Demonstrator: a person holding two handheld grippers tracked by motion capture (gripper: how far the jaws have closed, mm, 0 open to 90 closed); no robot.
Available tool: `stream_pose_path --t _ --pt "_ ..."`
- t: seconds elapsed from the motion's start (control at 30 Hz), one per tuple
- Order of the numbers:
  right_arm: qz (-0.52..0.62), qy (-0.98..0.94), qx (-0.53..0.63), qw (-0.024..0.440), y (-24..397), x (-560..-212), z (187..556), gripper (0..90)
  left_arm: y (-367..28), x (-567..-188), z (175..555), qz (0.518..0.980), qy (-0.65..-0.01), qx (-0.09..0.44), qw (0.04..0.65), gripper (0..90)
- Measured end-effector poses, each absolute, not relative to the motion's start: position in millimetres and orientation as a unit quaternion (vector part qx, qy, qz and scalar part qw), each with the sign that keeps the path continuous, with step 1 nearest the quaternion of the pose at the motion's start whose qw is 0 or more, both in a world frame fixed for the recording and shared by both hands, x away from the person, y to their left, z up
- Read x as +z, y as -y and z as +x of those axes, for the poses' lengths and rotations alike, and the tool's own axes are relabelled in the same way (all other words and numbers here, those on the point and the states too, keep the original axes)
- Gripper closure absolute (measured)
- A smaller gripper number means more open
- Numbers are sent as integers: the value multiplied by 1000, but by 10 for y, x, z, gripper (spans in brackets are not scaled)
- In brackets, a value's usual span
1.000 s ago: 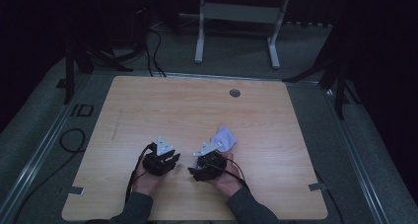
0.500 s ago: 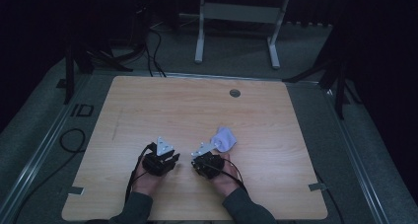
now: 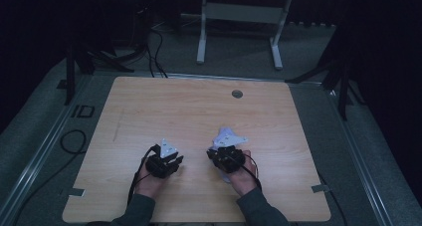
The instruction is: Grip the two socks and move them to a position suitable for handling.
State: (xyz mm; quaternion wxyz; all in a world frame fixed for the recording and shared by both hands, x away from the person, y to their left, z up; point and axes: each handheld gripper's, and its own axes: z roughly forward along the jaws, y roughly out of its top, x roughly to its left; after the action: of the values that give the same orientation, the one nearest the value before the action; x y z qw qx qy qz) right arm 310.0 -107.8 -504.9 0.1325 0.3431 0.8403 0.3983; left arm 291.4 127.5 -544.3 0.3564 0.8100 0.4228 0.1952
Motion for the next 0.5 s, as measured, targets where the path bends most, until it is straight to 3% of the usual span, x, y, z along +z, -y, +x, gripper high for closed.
stream_pose_path --t 0.5 --pt "382 -809 427 132 1512 -4881 3143 858 -1052 -5425 2858 819 -391 166 385 743"
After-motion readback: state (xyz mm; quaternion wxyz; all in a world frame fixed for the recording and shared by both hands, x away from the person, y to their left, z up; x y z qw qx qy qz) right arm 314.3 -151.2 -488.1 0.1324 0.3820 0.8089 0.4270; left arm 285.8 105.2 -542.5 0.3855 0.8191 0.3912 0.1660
